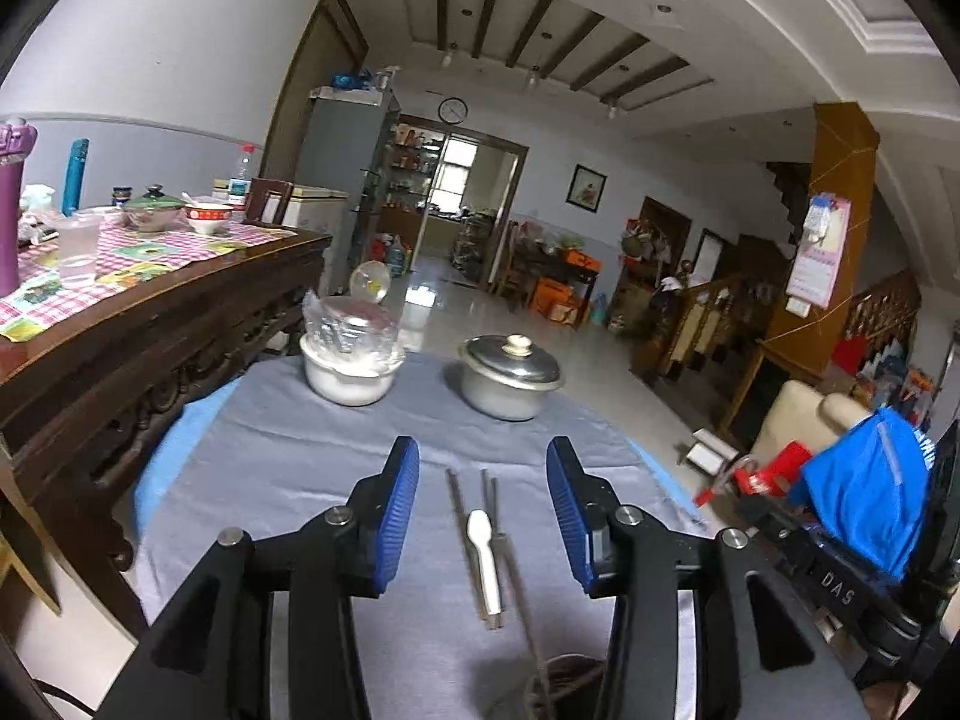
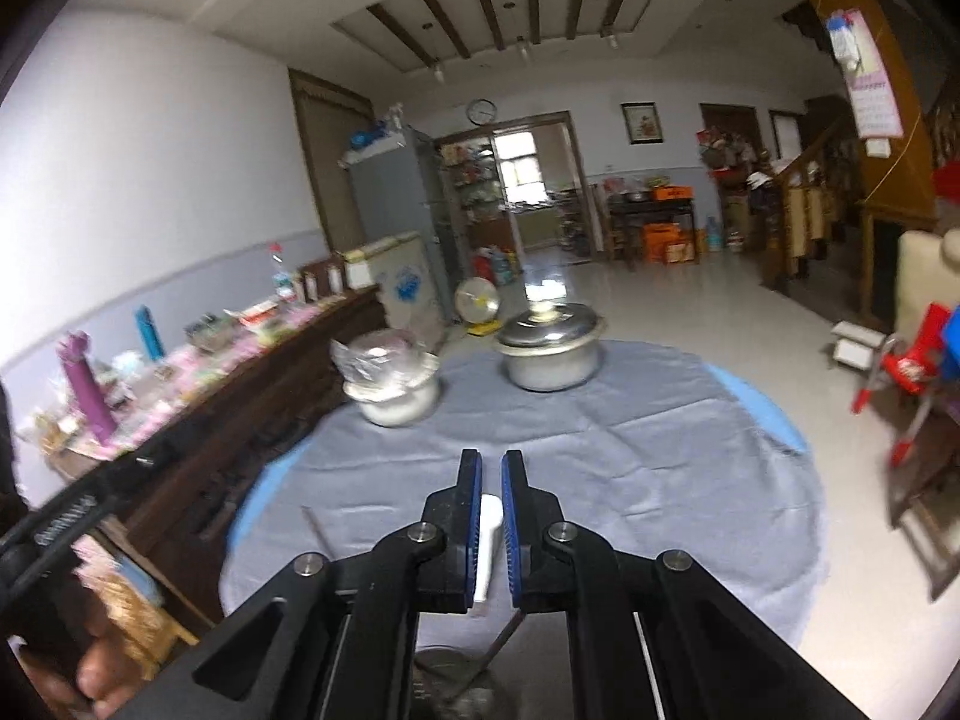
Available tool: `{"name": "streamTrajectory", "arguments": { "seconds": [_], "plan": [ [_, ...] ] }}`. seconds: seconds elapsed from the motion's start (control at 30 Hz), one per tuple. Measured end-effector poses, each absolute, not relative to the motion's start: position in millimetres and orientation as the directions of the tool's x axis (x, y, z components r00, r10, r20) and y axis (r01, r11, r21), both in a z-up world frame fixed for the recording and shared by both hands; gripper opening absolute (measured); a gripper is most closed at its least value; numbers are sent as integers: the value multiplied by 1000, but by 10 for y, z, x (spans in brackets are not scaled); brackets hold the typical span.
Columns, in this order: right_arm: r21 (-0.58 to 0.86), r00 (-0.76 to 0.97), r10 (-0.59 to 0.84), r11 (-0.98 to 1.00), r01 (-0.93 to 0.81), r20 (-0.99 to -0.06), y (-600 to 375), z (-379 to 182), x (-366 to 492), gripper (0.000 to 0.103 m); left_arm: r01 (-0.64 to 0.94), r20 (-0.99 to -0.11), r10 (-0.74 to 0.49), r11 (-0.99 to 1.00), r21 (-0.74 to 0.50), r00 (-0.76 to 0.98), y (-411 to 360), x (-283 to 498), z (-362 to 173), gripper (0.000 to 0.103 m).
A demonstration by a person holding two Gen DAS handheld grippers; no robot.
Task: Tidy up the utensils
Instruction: 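Open the right gripper to drop the chopsticks into the holder cup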
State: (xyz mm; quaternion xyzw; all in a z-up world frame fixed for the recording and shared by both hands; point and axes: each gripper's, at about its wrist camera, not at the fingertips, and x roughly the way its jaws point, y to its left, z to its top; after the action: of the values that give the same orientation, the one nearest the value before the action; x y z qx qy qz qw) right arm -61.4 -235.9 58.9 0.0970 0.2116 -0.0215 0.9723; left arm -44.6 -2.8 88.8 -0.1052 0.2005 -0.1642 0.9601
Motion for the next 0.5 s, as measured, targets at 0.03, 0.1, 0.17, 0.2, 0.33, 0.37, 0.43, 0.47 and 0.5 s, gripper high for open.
{"name": "streamTrajectory", "arguments": {
  "seconds": [0.03,0.1,0.17,0.2,0.33,0.37,0.43,0.47,0.5],
  "plan": [
    [158,905,-27,982,103,-425,-2342,575,-598,8,262,-359,-342,931,-255,868,-28,-433,873,45],
    [125,901,-63,984,128,-429,-2319,571,-606,8,240,-383,-320,940,-242,867,-10,-377,822,45],
    [91,895,-98,984,152,-435,-2310,570,-610,8,216,-407,-304,945,-247,861,24,-324,768,45],
    [81,894,-109,984,159,-435,-2311,579,-609,8,204,-420,-298,945,-254,857,46,-293,738,45],
    [48,890,-151,981,190,-431,-2315,630,-612,8,172,-447,-269,954,-245,853,80,-206,667,45],
    [37,889,-162,980,196,-428,-2317,646,-612,8,168,-455,-267,955,-245,850,82,-183,650,45],
    [17,889,-181,978,207,-421,-2317,671,-615,8,158,-464,-257,957,-242,848,95,-151,619,45],
    [10,888,-189,977,213,-419,-2320,686,-611,8,152,-469,-250,959,-238,847,93,-132,604,45],
    [4,887,-195,976,217,-418,-2326,697,-605,8,148,-476,-248,960,-237,844,92,-112,588,45]
  ]
}}
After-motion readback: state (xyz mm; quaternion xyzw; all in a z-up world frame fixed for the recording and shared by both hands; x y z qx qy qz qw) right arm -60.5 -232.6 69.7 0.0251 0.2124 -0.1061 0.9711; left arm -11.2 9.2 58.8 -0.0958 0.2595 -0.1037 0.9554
